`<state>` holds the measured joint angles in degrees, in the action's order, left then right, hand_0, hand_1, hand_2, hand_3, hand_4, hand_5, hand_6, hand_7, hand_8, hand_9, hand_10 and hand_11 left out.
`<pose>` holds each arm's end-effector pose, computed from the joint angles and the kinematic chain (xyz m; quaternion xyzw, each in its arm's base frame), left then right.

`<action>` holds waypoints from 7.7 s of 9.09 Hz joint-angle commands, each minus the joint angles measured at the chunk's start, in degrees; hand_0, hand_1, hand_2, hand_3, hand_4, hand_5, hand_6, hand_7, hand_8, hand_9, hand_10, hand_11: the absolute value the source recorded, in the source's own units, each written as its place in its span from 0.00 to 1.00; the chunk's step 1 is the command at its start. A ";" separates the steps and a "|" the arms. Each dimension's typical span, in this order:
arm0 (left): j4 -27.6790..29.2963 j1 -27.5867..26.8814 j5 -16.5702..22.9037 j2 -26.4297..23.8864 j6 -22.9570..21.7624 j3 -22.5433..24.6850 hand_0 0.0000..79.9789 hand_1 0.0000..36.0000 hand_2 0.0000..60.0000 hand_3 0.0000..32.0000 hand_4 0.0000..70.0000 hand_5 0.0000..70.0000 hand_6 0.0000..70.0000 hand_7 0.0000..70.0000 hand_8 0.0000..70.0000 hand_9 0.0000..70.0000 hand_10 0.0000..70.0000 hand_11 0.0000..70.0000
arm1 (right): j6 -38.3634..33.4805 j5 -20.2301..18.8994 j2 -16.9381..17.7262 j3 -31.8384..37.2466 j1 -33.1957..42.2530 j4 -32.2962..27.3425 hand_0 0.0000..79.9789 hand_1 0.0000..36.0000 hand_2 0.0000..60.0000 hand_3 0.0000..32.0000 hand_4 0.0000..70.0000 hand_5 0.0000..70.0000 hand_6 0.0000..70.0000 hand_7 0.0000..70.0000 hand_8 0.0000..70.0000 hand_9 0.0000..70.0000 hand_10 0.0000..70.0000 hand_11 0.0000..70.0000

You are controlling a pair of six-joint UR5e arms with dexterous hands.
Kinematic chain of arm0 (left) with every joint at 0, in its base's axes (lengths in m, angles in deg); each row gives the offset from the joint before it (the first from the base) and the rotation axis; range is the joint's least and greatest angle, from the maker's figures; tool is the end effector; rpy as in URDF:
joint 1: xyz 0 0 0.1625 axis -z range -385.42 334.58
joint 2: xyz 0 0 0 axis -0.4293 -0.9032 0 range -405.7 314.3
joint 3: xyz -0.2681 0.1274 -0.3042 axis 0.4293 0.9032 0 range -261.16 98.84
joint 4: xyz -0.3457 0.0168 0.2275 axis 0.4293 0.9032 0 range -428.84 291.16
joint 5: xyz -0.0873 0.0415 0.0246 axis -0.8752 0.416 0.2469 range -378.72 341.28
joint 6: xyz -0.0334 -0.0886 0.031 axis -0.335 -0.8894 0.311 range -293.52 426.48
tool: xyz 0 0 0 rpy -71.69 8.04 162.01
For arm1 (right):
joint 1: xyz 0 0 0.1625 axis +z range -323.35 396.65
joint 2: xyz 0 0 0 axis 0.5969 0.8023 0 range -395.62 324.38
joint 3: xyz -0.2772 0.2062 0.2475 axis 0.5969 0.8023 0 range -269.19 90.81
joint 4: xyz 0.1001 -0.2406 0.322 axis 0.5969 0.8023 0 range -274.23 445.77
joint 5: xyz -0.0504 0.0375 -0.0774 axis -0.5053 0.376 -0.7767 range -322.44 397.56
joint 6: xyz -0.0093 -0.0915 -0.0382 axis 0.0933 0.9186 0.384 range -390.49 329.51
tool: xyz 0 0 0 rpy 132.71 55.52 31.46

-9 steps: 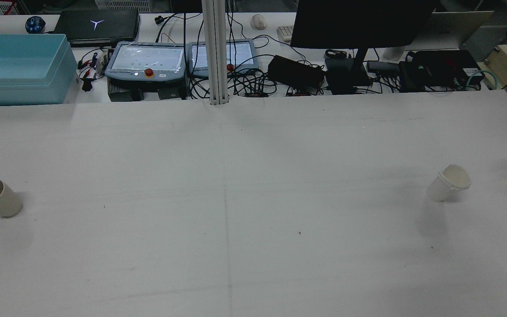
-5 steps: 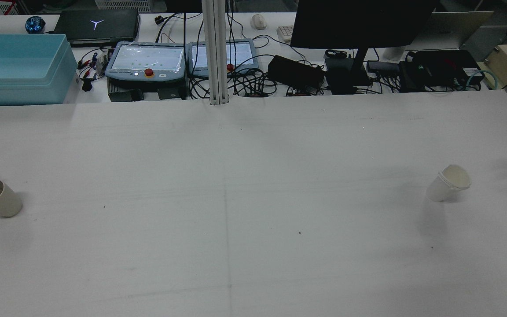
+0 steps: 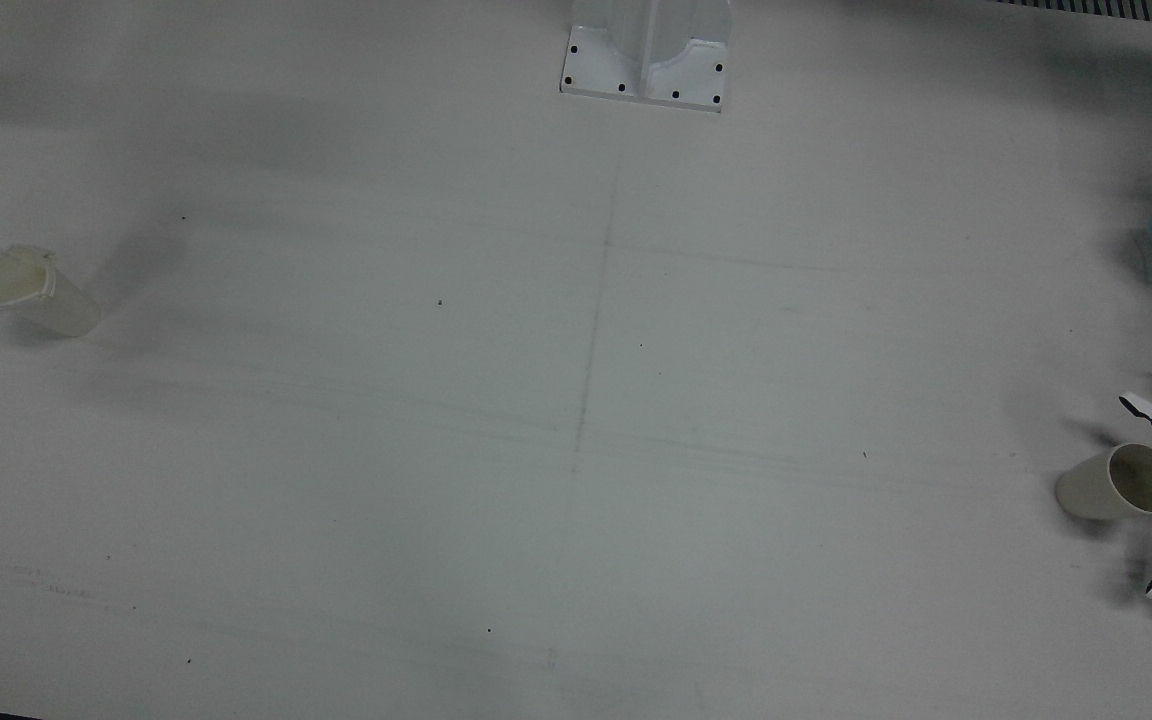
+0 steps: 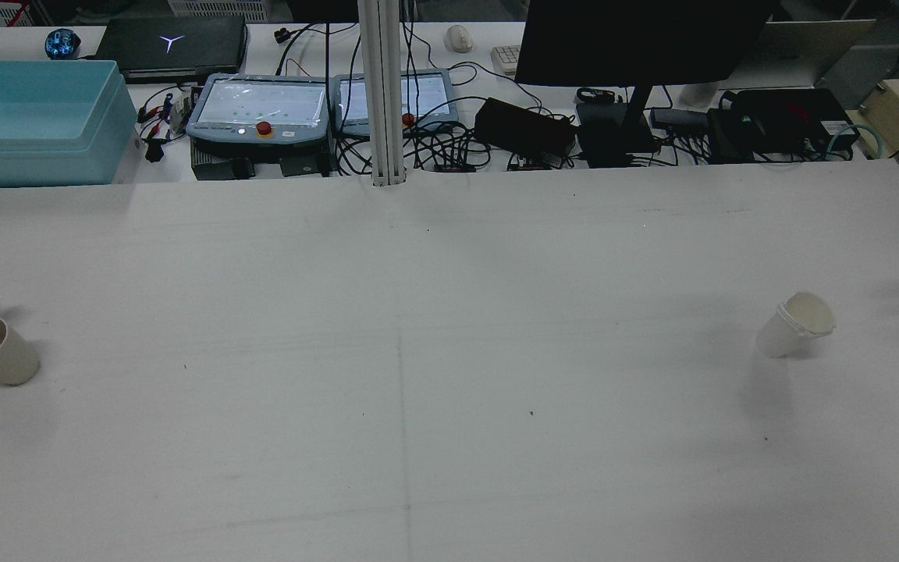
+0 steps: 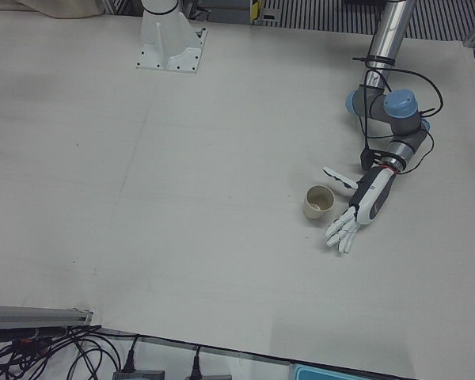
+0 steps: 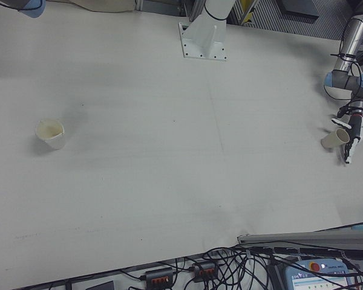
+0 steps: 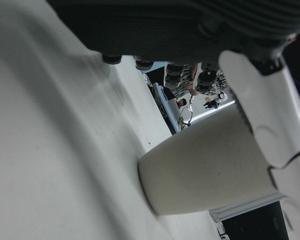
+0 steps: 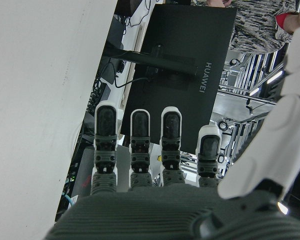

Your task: Pour water

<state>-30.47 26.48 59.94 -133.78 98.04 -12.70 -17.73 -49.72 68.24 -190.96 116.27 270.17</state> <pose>0.1670 -0.4606 0.8147 0.0151 0.7911 -0.5426 0.2821 0.0678 -0.3964 0.6997 0.0315 -0.6652 0.7339 0.1340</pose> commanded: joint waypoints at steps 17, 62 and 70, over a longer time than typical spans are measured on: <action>-24.46 -1.80 -2.55 -2.71 -15.88 16.95 0.76 1.00 1.00 0.00 0.93 1.00 0.17 0.34 0.02 0.05 0.07 0.14 | 1.18 -0.26 1.08 8.62 2.13 -9.86 0.54 0.22 0.22 0.00 0.02 1.00 0.34 0.56 0.31 0.46 0.40 0.58; -72.29 -23.44 -7.65 -38.84 -26.73 31.47 0.92 1.00 1.00 0.00 0.84 1.00 0.22 0.36 0.03 0.05 0.07 0.15 | 79.17 27.78 -54.03 -17.05 -48.16 26.37 1.00 1.00 1.00 0.00 1.00 1.00 1.00 1.00 0.64 0.86 0.55 0.81; -73.61 -23.07 -7.65 -39.98 -26.73 33.93 0.92 1.00 1.00 0.00 0.86 1.00 0.21 0.35 0.03 0.05 0.08 0.15 | 79.08 28.48 -50.33 -16.44 -48.16 26.54 1.00 1.00 1.00 0.00 0.89 1.00 0.96 1.00 0.61 0.81 0.56 0.83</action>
<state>-103.72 3.75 52.30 -173.17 71.30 21.16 61.40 -21.95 17.83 -207.49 68.02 296.79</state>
